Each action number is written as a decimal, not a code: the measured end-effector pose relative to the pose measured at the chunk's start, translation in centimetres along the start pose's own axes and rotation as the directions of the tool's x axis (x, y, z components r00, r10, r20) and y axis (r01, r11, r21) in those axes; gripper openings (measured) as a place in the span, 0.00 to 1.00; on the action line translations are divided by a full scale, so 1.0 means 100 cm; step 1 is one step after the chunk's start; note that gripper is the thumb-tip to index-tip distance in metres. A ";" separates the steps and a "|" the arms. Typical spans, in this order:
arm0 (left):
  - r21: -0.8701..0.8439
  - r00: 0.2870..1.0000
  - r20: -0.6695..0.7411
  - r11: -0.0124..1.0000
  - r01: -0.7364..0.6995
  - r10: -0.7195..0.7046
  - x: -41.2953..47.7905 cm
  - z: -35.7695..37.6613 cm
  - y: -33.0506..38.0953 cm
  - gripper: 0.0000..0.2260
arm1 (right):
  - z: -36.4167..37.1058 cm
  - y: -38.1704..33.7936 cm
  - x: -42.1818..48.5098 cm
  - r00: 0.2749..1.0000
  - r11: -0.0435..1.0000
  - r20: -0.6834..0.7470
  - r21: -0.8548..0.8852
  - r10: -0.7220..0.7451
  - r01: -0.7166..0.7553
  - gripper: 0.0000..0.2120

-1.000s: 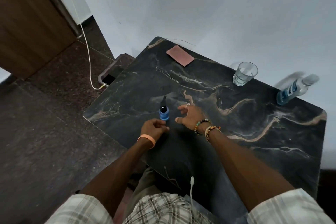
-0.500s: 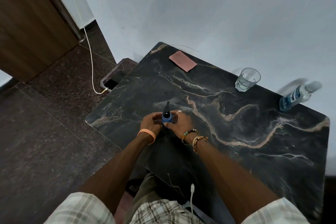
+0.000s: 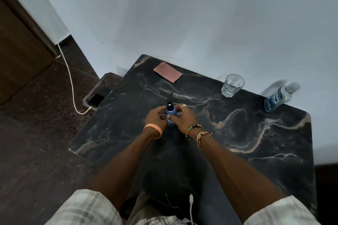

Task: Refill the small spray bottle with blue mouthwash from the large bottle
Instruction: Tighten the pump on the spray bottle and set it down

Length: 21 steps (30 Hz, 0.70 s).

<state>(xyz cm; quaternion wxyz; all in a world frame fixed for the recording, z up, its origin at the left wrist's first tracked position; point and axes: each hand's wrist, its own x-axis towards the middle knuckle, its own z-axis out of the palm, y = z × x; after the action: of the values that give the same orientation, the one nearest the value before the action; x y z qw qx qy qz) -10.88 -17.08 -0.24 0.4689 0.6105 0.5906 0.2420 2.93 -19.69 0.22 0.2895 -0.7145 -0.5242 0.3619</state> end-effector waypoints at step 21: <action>0.184 0.875 0.347 0.890 -0.417 0.338 0.182 0.053 0.091 0.26 | -0.097 0.015 0.117 0.968 0.992 -0.226 0.085 0.112 -0.095 0.24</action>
<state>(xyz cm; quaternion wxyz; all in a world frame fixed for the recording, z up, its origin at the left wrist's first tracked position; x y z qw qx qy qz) 1.52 -0.10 0.51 0.4161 0.7992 0.4053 0.1545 13.86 -9.20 2.09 0.3550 -0.7669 -0.4354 0.3103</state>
